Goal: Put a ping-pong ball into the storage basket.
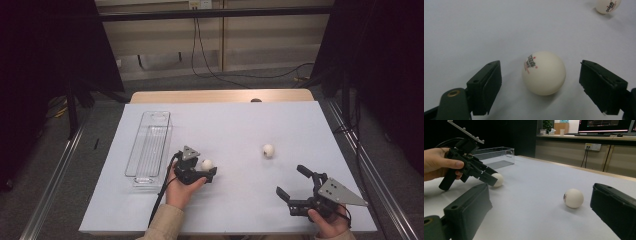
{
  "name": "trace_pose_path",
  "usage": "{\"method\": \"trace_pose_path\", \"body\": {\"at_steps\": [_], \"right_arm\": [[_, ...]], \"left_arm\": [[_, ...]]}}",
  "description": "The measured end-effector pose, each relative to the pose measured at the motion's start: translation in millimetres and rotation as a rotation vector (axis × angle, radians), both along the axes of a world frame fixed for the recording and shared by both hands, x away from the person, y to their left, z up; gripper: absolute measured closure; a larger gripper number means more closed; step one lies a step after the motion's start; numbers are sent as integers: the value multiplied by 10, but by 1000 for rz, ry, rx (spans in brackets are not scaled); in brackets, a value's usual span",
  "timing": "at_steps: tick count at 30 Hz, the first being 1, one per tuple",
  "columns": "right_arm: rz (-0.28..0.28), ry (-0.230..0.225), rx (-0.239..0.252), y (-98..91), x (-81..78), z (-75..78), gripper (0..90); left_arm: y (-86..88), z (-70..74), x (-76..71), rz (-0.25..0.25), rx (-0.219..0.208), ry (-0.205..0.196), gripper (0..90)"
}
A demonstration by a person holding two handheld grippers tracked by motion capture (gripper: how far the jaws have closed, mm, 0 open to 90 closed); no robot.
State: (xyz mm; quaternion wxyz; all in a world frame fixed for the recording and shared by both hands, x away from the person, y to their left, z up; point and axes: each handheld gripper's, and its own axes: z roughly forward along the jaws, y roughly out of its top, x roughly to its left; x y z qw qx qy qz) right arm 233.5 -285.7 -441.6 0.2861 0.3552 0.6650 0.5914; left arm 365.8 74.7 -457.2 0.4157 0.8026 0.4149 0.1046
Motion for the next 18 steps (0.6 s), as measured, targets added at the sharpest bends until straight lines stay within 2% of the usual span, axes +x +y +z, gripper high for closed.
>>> {"method": "trace_pose_path", "body": {"at_steps": [18], "right_arm": [[-1, 2, 4, -6, 4, -4, 20]], "left_arm": [[-29, -15, 24, -19, 9, 33, 256]]}}
